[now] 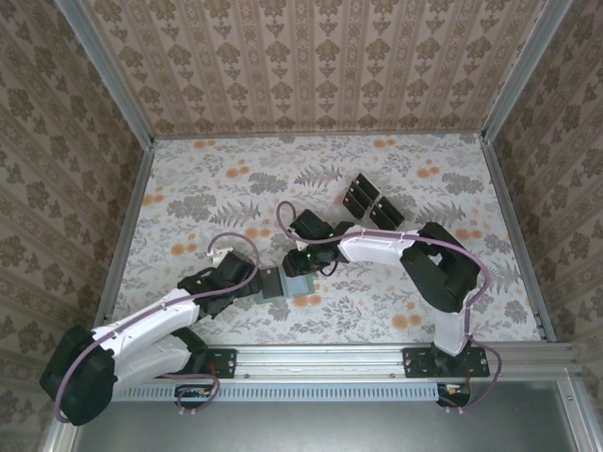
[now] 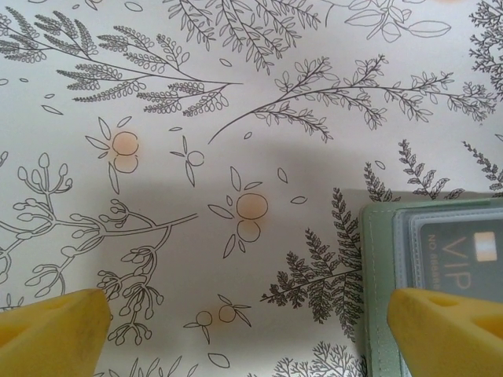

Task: Put the credit cards into the card holder
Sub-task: Flip over the card slot on the card holder.

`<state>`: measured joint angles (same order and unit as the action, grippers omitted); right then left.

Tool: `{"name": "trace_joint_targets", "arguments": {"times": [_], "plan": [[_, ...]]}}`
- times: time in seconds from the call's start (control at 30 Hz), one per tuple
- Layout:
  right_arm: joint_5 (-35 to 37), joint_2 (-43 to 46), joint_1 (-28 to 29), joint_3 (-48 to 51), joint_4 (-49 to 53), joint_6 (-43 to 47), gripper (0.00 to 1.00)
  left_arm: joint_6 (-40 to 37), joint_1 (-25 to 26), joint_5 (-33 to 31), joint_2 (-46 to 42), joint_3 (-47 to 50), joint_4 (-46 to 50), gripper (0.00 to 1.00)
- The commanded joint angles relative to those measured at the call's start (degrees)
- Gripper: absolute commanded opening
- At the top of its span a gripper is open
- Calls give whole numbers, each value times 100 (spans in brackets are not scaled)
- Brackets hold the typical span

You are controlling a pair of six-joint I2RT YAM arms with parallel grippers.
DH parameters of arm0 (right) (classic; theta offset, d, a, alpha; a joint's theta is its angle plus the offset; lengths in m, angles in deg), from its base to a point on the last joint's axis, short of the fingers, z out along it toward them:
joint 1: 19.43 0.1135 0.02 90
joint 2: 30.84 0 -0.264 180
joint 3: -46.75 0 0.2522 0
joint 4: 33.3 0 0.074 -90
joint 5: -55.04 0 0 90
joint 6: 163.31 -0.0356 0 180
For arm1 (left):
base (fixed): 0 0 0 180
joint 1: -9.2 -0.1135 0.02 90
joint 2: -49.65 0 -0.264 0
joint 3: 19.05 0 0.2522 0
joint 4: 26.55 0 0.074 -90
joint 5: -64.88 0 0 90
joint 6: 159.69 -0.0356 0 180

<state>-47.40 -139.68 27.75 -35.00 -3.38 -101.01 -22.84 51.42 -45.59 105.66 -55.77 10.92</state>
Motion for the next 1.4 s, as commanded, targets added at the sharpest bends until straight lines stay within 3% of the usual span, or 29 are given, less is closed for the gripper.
{"name": "trace_joint_targets", "arguments": {"times": [0.0, 0.23, 0.5, 0.83, 1.37], "plan": [[470, -195, 28, -161, 364, 226, 43, -141, -64, 84, 76, -183, -98, 100], [658, -155, 23, 149, 318, 107, 45, -198, -56, 148, 172, -174, -251, 100], [241, 179, 20, 705, -152, -495, 48, -626, -100, 251, 476, -355, -436, 100], [-685, -81, 34, 569, -740, -1126, 49, -814, -103, 626, 385, -299, -765, 100], [-948, -262, 31, 621, -1316, -1654, 49, -897, 138, 860, 70, 17, -1227, 100]]}}
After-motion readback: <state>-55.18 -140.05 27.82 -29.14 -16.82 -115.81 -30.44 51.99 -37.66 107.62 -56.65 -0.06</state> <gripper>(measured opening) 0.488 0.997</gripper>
